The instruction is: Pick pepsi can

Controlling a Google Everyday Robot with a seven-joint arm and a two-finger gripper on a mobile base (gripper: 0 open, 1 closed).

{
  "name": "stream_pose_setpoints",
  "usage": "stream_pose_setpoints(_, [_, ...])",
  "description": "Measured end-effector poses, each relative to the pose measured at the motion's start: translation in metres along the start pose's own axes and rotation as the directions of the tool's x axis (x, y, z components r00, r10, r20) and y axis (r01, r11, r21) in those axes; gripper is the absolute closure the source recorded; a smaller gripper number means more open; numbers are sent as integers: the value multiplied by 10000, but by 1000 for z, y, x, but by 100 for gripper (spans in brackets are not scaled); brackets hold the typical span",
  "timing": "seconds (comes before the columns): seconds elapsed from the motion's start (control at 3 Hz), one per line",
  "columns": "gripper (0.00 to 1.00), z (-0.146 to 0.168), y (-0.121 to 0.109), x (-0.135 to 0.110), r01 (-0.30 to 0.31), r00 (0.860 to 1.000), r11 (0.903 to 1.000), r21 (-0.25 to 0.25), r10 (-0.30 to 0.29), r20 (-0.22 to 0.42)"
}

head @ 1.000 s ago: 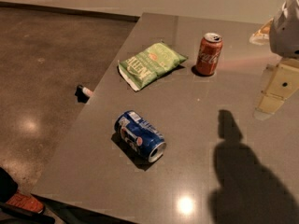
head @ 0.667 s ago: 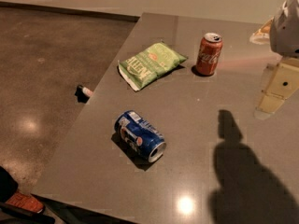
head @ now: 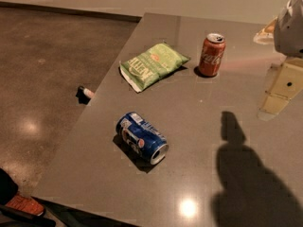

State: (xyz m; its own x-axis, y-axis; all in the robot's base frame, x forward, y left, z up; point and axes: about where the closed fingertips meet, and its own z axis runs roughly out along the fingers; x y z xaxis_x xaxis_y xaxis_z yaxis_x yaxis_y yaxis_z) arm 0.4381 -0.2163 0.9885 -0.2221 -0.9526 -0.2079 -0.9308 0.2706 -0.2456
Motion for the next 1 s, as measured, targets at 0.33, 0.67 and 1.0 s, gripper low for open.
stream_pose_setpoints(0.33, [0,-1,0,0,-1,10000,10000,-1,1,1])
stream_pose_setpoints(0.67, [0,-1,0,0,-2,10000,10000,-2,2,2])
stream_pose_setpoints(1.0, [0,-2,0,0,-2,10000,10000,-3,2,3])
